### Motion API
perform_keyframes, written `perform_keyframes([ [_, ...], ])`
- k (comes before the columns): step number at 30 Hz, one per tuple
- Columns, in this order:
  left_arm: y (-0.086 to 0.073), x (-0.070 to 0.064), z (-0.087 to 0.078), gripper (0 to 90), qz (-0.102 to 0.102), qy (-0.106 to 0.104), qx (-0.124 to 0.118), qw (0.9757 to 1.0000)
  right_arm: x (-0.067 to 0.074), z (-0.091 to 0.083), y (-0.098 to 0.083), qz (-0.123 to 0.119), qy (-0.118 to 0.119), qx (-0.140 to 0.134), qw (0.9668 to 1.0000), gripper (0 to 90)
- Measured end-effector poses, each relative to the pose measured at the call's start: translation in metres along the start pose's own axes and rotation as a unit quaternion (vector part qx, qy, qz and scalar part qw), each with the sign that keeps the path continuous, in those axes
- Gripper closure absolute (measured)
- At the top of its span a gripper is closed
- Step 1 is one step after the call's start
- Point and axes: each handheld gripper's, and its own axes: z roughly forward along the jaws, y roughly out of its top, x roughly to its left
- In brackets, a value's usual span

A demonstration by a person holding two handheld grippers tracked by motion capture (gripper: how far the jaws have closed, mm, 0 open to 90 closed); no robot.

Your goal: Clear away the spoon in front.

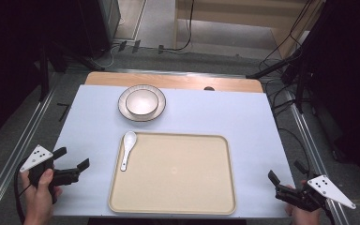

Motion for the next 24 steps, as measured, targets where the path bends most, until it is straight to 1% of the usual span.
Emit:
perform_keyframes([
  [4,-0.001,0.003,-0.002,0.0,0.006,0.003,0.004,1.0,-0.001,0.0,0.0,-0.001,0.0,0.0,1.0,0.0],
  [10,-0.002,0.005,-0.004,0.0,0.008,0.005,0.006,0.9999,-0.001,-0.001,0.0,0.002,-0.002,-0.001,1.0,0.0],
  [14,-0.003,0.008,-0.006,0.0,0.014,0.008,0.01,0.9998,-0.001,-0.001,0.001,0.002,-0.002,-0.001,1.0,0.0],
  [21,-0.004,0.017,-0.012,0.0,0.002,0.016,0.004,0.9999,-0.002,-0.002,0.001,0.002,-0.004,-0.002,1.0,0.0],
  [24,-0.005,0.019,-0.015,0.0,0.002,0.021,0.002,0.9998,-0.003,-0.002,0.001,0.001,-0.004,-0.003,1.0,0.0],
])
